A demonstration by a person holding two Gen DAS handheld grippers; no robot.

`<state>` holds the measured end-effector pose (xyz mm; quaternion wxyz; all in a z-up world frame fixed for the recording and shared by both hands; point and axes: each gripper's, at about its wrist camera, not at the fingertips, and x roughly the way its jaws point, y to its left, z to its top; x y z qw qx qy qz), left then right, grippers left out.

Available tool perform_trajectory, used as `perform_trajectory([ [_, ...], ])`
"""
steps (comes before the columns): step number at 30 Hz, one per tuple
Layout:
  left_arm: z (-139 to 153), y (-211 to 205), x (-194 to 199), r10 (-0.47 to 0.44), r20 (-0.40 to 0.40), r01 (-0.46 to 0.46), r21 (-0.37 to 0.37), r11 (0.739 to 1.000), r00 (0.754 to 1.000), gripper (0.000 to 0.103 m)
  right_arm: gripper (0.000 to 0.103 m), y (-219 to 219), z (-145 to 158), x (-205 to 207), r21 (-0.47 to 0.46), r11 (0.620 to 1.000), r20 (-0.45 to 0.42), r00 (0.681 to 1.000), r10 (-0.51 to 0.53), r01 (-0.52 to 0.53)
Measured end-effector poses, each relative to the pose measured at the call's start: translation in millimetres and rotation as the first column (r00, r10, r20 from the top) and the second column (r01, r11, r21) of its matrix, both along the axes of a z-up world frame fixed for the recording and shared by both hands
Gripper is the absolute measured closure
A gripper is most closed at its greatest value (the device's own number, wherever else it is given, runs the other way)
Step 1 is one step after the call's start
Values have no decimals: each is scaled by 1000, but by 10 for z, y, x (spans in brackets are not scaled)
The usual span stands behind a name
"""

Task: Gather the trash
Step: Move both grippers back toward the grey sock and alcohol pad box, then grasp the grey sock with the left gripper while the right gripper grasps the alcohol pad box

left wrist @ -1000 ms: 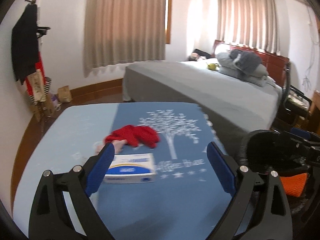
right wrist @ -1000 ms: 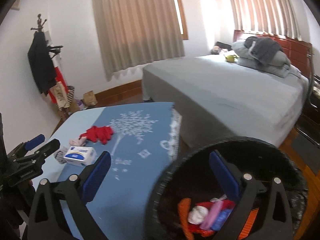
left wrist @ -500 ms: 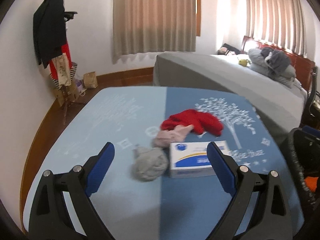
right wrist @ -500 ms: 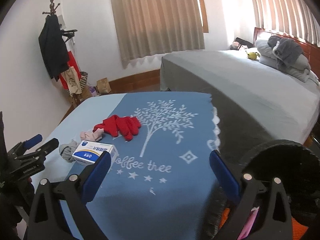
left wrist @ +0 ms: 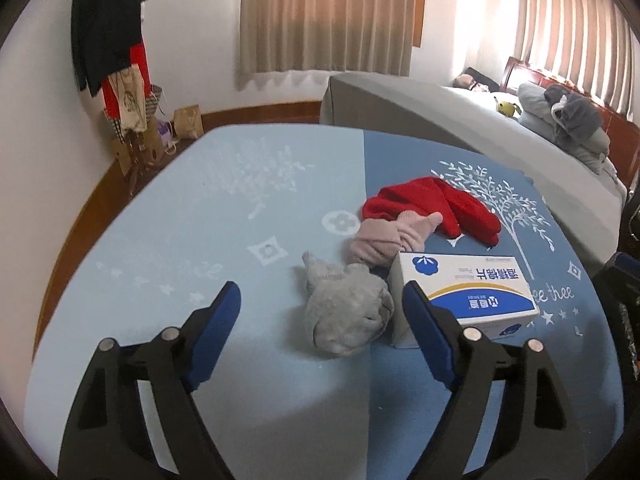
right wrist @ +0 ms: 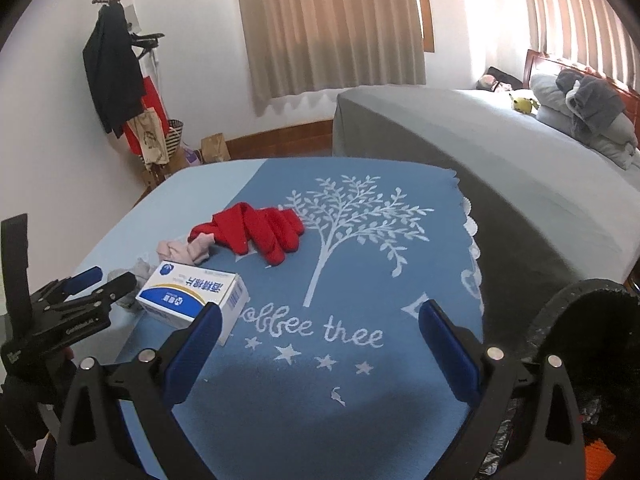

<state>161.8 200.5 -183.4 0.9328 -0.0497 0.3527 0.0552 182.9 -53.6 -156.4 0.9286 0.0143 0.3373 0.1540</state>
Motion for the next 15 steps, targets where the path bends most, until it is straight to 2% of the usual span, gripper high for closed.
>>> perform_trajectory([
  [5,-59,3,97,-19,-21,18,-30,999,1000,31,6,45,-60,38,-6,1000,-12,1000,7,-7],
  [8,-116,-26,158,-39,-57,37,-38,999,998,44,6,73,-75,59,-8,1000,-13,1000,12,-12],
  [11,-121,-29,182,-68,-56,64,-69,996,996,60,6,102,-88,77,-13,1000,-15,1000,18,-18],
  [15,-100,-74,156,-74,-40,71,-60,996,996,65,6,161,-107,109,-27,999,-14,1000,25,-25],
])
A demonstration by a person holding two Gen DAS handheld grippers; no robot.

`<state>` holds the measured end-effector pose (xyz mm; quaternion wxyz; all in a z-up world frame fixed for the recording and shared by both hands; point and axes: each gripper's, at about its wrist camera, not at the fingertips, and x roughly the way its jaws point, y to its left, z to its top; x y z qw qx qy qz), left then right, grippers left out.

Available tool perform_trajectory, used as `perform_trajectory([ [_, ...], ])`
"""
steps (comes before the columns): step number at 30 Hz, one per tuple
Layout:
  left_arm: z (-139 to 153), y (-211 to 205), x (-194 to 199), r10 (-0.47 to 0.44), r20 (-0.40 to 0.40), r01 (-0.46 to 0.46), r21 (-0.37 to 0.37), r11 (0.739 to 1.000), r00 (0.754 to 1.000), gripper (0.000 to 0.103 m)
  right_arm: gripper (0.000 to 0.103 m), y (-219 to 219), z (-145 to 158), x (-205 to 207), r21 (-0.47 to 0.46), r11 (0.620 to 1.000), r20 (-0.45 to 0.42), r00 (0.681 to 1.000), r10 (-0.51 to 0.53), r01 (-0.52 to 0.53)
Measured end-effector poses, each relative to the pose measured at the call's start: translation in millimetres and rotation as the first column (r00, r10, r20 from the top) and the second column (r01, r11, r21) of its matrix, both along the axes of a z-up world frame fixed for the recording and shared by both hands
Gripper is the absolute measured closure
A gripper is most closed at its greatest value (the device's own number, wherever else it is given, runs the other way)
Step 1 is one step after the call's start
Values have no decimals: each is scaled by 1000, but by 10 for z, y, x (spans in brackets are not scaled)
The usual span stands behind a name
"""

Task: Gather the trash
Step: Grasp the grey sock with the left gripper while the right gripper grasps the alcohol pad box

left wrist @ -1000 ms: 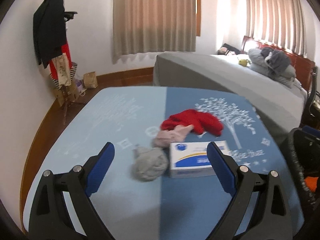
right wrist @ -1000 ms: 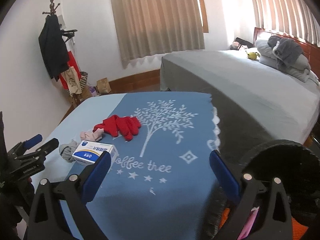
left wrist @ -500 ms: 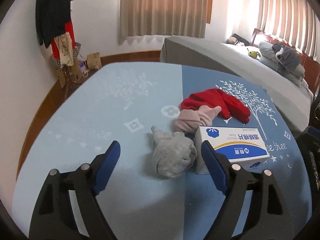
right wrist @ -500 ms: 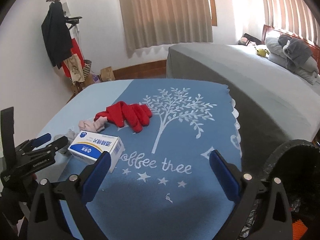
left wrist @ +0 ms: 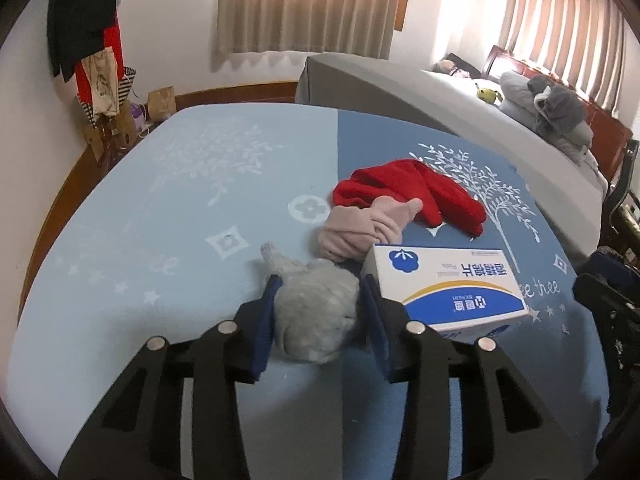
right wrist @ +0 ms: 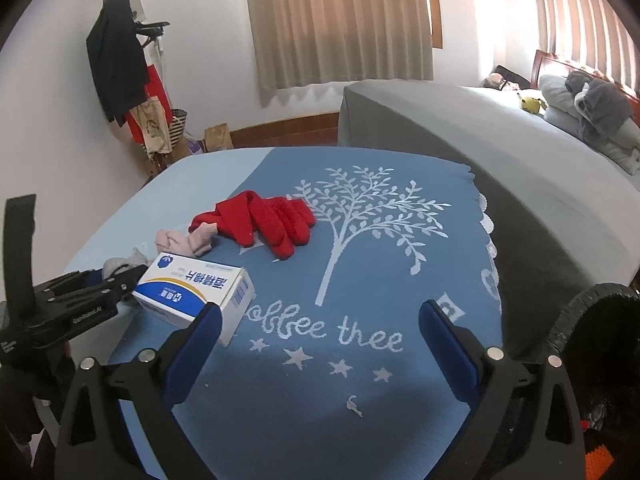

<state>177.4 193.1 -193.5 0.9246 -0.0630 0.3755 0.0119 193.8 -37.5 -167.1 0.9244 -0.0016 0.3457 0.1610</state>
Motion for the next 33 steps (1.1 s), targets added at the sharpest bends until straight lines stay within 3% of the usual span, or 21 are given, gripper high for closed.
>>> perform_trajectory([
  [6,114,56,-137,36,29,-36,15,999,999,65,6,65,-58,84,-18,1000,-19,1000,4,-5],
  [16,100,237,-357,72,5,-73,35,997,997,65,6,245,-249,157,-47,998,-81,996,44,-48],
  [33,122,409,-467,136,6,-136,47,990,991,65,6,488,-200,-97,24,976,-93,972,217,-215],
])
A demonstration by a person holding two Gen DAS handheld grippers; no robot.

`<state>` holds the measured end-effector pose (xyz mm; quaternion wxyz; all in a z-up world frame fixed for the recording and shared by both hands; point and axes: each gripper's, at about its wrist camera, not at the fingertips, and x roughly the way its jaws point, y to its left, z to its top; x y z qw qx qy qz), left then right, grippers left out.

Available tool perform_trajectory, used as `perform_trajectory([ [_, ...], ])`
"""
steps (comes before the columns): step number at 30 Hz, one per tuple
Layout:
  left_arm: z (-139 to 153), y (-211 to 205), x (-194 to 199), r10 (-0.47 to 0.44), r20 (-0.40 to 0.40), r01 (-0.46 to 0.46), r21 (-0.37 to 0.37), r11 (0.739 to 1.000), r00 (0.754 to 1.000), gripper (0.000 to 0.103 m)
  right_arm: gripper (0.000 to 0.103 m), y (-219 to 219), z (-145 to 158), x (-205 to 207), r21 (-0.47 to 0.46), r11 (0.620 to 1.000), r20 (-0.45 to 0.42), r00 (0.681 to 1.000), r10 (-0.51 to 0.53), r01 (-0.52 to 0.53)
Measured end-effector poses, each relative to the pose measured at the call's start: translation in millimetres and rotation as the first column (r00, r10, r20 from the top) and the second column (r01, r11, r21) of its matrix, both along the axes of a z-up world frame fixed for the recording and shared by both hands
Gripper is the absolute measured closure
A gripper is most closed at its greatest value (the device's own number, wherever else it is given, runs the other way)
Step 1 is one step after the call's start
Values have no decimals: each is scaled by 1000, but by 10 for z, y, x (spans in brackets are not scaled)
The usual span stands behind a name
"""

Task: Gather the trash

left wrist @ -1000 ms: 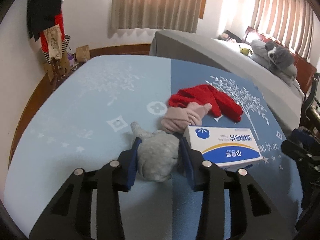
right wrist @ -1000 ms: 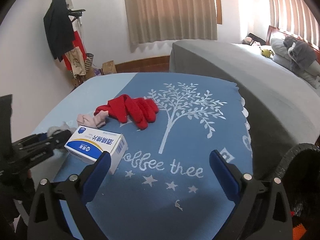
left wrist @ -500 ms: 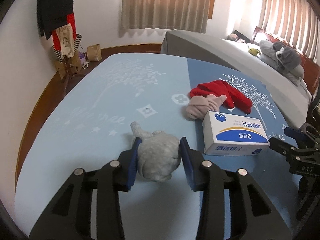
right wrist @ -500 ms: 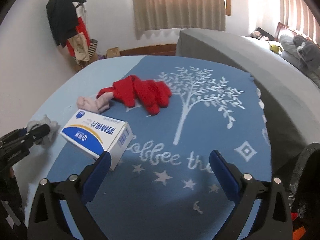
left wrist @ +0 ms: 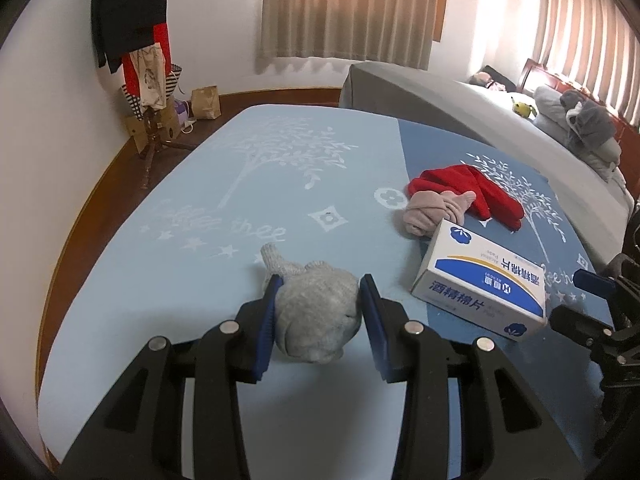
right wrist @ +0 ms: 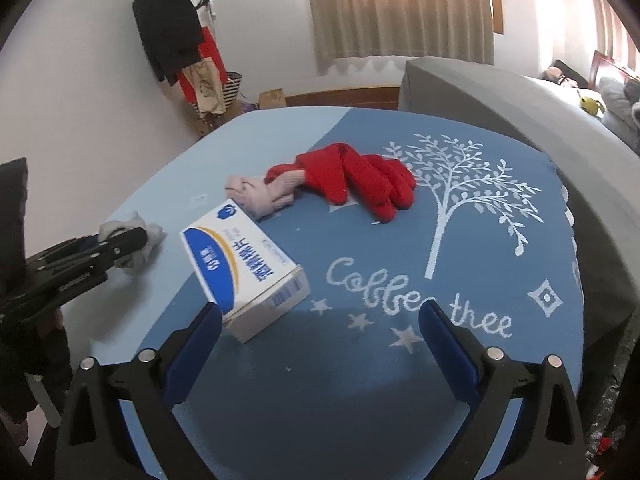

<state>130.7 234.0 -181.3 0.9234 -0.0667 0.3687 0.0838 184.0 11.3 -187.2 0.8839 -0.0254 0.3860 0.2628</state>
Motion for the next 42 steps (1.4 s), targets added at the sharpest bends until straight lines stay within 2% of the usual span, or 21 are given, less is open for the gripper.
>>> perform_trajectory([
  [10,5,38,-62,13,0,-13,-4,1000,1000,65,6,76,63,7,32,999,7,999,40,-41],
  [18,2,119,-78,25,-2,-25,-19,999,1000,65,8,250,-1,89,17,997,-2,997,71,-71],
  [21,-1,136,-76,27,-4,-27,-21,999,1000,65,13,336,-49,138,6,996,-13,996,92,-92],
  [25,-4,132,-68,29,-5,-29,-24,999,1000,64,34,418,-112,182,22,990,-52,989,137,-136],
  [26,-4,133,-66,29,-6,-29,-25,999,1000,64,34,423,-115,175,20,991,-50,989,135,-135],
  [30,0,127,-66,26,-5,-26,-18,1000,1000,64,35,365,-106,123,13,996,-45,995,87,-87],
  [34,1,98,-70,23,-2,-23,-23,999,1000,64,36,193,-105,-32,-30,999,-29,999,-20,19],
  [37,3,47,-66,11,0,-11,-27,1000,1000,64,37,-10,-106,-106,-27,994,-37,994,-103,102],
  [42,9,-79,-53,-19,3,19,-31,999,1000,64,35,-184,-145,-96,2,993,-83,990,-117,118],
])
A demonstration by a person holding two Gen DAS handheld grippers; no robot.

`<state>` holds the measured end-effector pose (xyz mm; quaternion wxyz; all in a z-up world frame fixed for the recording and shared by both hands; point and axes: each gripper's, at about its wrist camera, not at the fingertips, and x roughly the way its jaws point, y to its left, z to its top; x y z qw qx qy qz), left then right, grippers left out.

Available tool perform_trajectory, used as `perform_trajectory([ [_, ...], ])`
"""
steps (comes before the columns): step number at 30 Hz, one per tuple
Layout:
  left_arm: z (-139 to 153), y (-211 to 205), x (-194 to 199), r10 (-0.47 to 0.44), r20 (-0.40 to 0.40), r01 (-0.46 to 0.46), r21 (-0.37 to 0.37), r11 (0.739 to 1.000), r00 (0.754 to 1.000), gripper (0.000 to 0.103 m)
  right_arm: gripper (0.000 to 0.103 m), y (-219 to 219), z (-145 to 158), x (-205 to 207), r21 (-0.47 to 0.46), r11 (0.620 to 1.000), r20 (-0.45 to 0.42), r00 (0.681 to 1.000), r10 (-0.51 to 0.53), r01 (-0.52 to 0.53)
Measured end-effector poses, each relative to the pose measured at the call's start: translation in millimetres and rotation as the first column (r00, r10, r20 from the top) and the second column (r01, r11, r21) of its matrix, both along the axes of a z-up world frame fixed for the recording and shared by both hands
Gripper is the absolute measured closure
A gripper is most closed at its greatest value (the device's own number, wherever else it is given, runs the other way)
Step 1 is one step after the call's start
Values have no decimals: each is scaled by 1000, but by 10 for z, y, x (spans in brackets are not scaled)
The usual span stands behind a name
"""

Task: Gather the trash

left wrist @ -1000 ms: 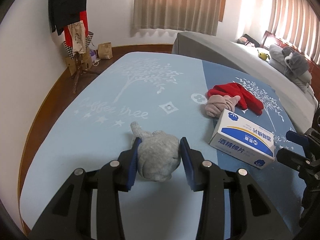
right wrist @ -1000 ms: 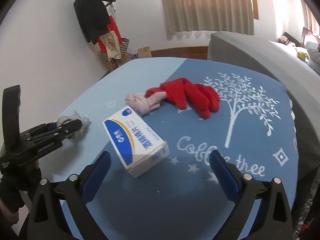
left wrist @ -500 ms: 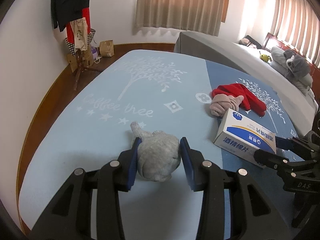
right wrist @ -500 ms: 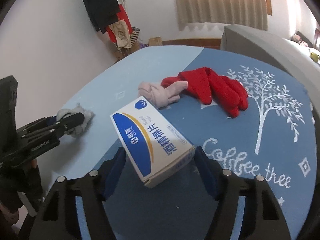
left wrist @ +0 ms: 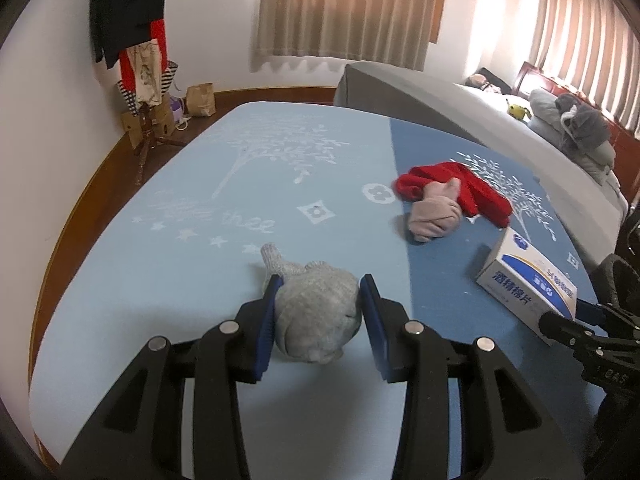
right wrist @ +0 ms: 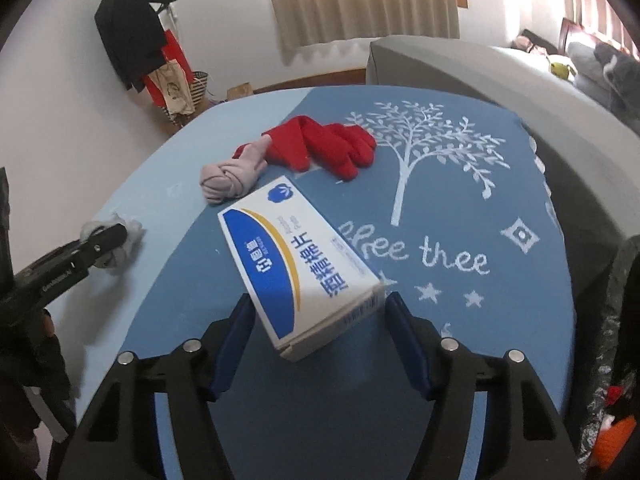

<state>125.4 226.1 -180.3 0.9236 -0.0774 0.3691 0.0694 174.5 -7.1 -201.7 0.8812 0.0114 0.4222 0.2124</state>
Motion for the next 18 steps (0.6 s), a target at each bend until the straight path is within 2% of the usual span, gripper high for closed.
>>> perform_trajectory([
  [3,3,-69,13,-15,0,15,-2,1000,1000,64,23,46,-10,25,-7,999,6,999,35,-34],
  [8,3,-110,24,-22,-4,22,0,1000,1000,64,21,182,-25,126,-28,997,15,997,74,-74],
  [9,5,-116,22,-22,-4,22,0,1000,1000,64,21,193,-33,150,-28,996,15,997,80,-80],
  [11,6,-117,22,-22,-3,22,0,1000,1000,64,31,206,-23,173,-27,996,14,996,88,-87],
  [18,46,-174,3,-30,10,30,0,1000,1000,64,36,118,89,143,-2,998,44,997,56,-56],
])
